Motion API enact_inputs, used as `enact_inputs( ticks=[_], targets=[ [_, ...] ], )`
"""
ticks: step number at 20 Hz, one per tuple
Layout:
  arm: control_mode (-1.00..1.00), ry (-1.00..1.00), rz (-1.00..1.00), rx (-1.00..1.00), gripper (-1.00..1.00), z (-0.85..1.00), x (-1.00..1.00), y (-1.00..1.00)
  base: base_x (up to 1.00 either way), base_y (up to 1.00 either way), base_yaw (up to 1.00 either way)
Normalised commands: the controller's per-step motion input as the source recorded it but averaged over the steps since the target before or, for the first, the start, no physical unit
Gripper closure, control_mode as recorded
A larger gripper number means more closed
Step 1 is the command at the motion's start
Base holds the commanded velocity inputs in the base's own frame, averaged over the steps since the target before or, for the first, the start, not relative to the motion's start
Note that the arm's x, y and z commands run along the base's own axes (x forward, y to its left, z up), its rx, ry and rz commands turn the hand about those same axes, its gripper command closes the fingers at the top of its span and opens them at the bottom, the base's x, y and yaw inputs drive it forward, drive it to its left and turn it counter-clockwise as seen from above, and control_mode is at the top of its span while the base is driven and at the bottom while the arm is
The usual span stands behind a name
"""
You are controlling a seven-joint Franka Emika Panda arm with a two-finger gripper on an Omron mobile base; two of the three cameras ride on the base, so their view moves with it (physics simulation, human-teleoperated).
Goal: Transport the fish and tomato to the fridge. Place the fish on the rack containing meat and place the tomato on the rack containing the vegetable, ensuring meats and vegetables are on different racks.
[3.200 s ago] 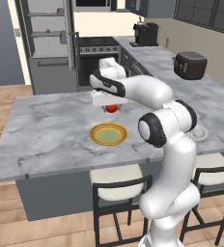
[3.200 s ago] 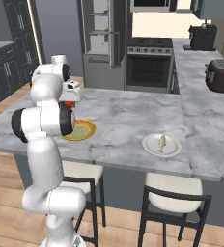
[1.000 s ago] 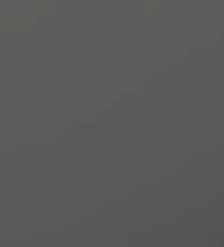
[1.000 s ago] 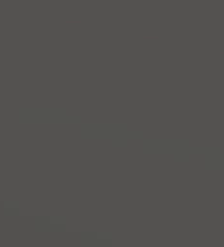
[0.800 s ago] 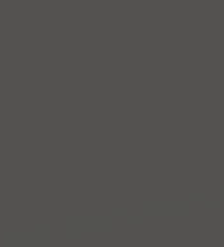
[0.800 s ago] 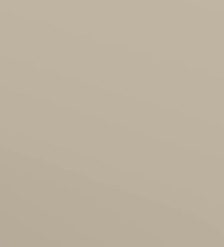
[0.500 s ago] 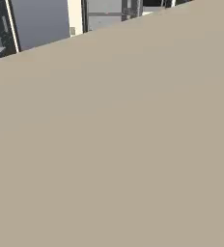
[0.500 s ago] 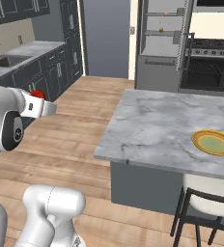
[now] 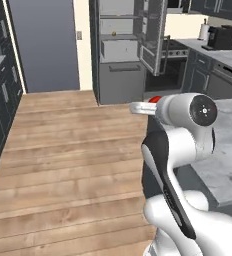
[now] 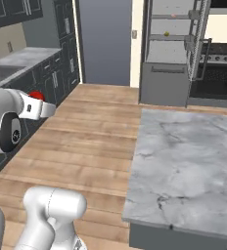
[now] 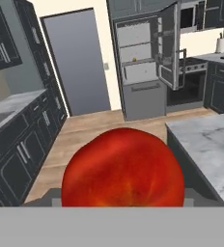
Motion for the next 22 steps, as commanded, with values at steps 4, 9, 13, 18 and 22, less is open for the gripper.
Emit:
enact_inputs(
  ticks=[4, 9, 13, 18, 22],
  targets=[
    [1.0, 0.0, 0.0, 0.0, 1.0, 0.0, 0.0, 0.0, 1.0, 0.42, -0.13],
    [1.0, 0.0, 0.0, 0.0, 1.0, 0.0, 0.0, 0.0, 1.0, 1.0, -0.18],
    [1.0, 0.0, 0.0, 0.0, 1.0, 0.0, 0.0, 0.0, 1.0, 0.54, -0.16],
    [1.0, 0.0, 0.0, 0.0, 1.0, 0.0, 0.0, 0.0, 1.0, 0.0, -0.05],
    [1.0, 0.0, 0.0, 0.0, 1.0, 0.0, 0.0, 0.0, 1.0, 0.0, -0.06]
  ],
)
